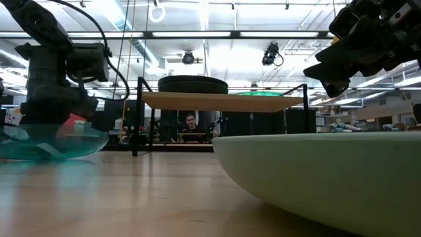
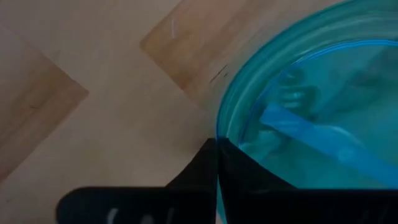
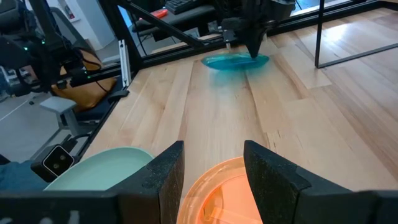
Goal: Place and stack plates onto a shelf
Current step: Stack the light blue plate on top of the green plate on the shelf
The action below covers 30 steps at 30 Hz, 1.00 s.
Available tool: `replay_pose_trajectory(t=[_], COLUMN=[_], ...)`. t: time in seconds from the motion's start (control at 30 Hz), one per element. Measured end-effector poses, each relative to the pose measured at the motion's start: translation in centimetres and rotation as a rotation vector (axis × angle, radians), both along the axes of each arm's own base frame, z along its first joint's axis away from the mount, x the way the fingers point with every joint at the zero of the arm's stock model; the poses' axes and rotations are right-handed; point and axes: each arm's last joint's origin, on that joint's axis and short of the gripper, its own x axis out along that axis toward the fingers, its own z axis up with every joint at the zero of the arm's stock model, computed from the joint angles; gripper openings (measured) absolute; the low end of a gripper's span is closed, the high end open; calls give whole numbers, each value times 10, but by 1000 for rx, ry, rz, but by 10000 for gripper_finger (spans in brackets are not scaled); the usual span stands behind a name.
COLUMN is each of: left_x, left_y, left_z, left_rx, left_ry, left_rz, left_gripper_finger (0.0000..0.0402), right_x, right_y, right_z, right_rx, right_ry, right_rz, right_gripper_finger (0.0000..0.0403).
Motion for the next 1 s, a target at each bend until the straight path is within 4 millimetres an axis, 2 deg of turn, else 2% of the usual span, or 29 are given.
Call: replay_pose_trajectory(t=[0.23,0.43,0.73,0.9,1.0], left_x=[4,11,22,35,45], left_y=[-1,-2,-17,-27,-31], left_z=[1,4,14,22,28], left_rx=[-81,-104,-119,-103,-48], left_ry=[-53,-130,-262,-395,-502], left_rz=[37,70,52,56,133], left_gripper_finger=[6,6,5,5,5], right_x=[0,0,1,2,2], right_y=[0,0,-2,-6,-9], right_z=[0,0,3,9,15], right_rx=[9,99,138,142,163], right_ry=[1,13,-14,-95,-162], right_rz=[-2,-34,-122,-231,-332], right_gripper_finger=[172,172,172,172,172])
